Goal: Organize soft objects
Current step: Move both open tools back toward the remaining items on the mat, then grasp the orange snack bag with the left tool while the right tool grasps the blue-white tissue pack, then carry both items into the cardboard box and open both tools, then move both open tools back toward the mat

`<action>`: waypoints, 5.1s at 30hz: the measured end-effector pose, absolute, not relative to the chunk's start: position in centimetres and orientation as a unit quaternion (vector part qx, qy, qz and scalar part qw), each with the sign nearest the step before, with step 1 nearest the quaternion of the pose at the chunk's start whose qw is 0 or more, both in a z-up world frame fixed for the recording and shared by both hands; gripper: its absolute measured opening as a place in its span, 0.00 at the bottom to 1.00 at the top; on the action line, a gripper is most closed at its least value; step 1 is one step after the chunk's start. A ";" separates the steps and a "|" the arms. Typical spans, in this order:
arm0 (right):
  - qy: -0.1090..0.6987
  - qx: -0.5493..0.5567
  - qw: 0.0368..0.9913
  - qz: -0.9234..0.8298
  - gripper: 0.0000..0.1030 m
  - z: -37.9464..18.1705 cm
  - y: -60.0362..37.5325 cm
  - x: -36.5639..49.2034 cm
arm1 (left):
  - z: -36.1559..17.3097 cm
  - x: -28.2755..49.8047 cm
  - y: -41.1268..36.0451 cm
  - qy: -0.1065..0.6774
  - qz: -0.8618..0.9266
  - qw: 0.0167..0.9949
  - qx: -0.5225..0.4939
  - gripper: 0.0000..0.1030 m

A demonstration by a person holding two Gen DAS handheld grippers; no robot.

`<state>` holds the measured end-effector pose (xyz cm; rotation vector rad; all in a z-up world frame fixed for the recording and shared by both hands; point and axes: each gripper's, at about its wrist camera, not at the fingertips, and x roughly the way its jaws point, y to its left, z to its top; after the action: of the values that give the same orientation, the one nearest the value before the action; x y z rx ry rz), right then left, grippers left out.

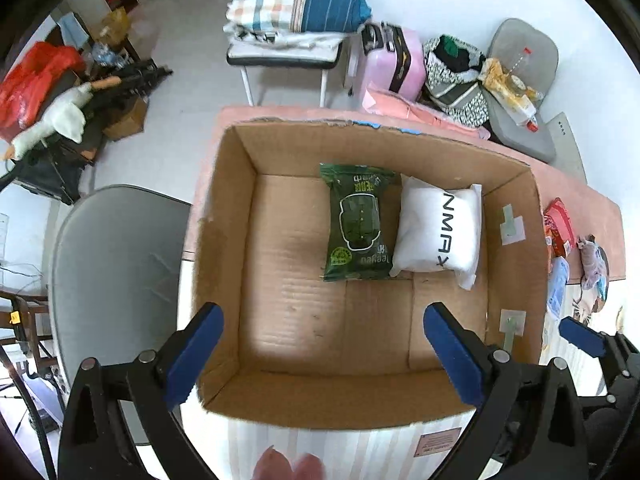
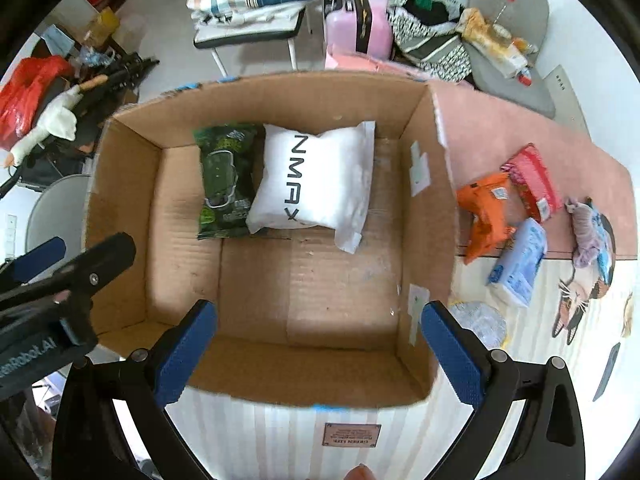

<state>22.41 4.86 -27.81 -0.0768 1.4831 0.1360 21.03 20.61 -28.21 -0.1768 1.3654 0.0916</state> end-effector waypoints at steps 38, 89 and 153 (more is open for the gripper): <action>0.729 0.222 0.641 -0.094 0.73 -43.0 -27.5 27.5 | -36.8 35.3 -10.5 0.764 -0.054 0.642 0.010 0.72; 0.715 0.096 0.679 0.136 0.39 -29.1 -1.2 23.5 | -30.7 27.8 17.2 0.691 0.044 0.720 -0.046 0.29; 0.629 0.065 0.769 0.092 1.00 -19.8 -3.3 14.3 | -19.9 13.8 18.1 0.587 0.028 0.802 -0.107 0.99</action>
<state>14.29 -3.29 -19.84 0.1401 1.3656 0.1988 13.77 18.10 -19.94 -0.2301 1.2590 0.0608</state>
